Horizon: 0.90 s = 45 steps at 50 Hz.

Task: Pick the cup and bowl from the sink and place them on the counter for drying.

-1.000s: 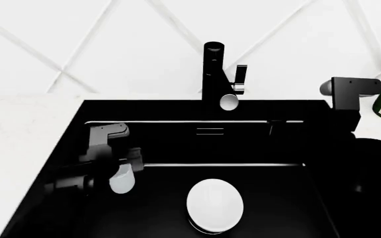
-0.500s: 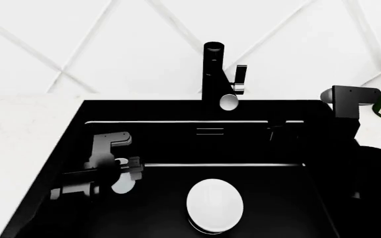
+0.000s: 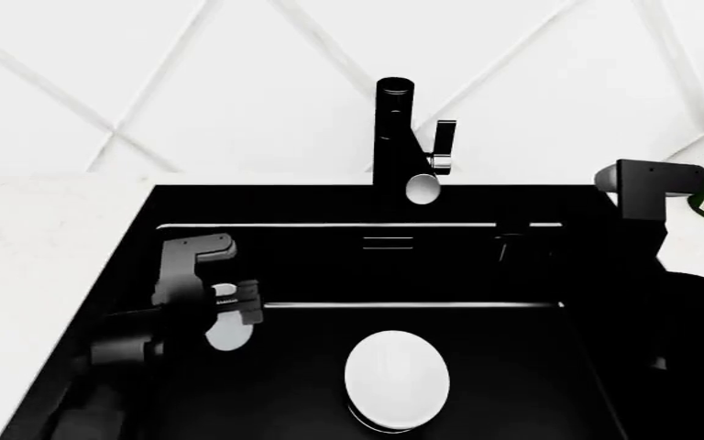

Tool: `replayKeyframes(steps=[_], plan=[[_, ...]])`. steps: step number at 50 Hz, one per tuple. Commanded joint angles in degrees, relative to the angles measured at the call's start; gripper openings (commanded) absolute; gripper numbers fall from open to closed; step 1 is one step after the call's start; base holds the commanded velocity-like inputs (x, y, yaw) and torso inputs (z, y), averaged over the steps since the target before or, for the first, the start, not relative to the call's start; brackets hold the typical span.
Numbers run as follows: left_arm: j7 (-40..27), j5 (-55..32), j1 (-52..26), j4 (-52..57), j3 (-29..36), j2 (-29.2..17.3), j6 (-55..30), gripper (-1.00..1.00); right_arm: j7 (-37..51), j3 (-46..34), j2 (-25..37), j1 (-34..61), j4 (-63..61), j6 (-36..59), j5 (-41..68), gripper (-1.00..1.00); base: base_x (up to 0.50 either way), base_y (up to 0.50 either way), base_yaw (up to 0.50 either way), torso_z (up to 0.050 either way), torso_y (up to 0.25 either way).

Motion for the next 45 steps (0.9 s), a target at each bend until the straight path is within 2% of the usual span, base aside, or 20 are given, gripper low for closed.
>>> replayKeyframes(steps=[1,14,23,35,39,45], plan=[[-4.3,-2.1,6.5,28.7,-0.3,-3.6,-17.5,-1.0,0.1,0.1,0.1,-0.1,-0.1,-0.2,0.3,1.0,0.0,0.0,0.0,0.0,0.0],[-5.8,-7.8,3.0,44.8,-3.5,-5.6,-33.1,-1.0,0.0,-0.2,0.0,-0.3,0.1,-0.5,0.3,1.0,0.0,0.0,0.0,0.0,0.0],[-6.1,-10.1,-2.0,48.9,-3.9,-5.3,-38.5,-1.0,-0.3,-0.5,-0.1,-0.6,0.6,-1.0,0.1,1.0,0.0,0.0,0.0,0.0,0.0],[-6.7,-12.3,-9.2,53.2,-6.6,-8.4,-45.1,-1.0,0.1,0.7,0.7,-1.1,-0.2,-0.8,1.1,1.0,0.0,0.0,0.0,0.0,0.0],[-8.1,-13.5,-14.4,55.0,-8.7,-9.7,-47.9,-1.0,-0.1,0.6,0.4,-1.2,-0.1,-1.2,1.1,1.0,0.0,0.0,0.0,0.0,0.0],[-15.4,-20.9,-14.9,55.6,-8.6,-14.3,-48.1,-1.0,-0.5,0.4,0.4,-1.2,0.3,-1.6,1.0,1.0,0.0,0.0,0.0,0.0,0.0]])
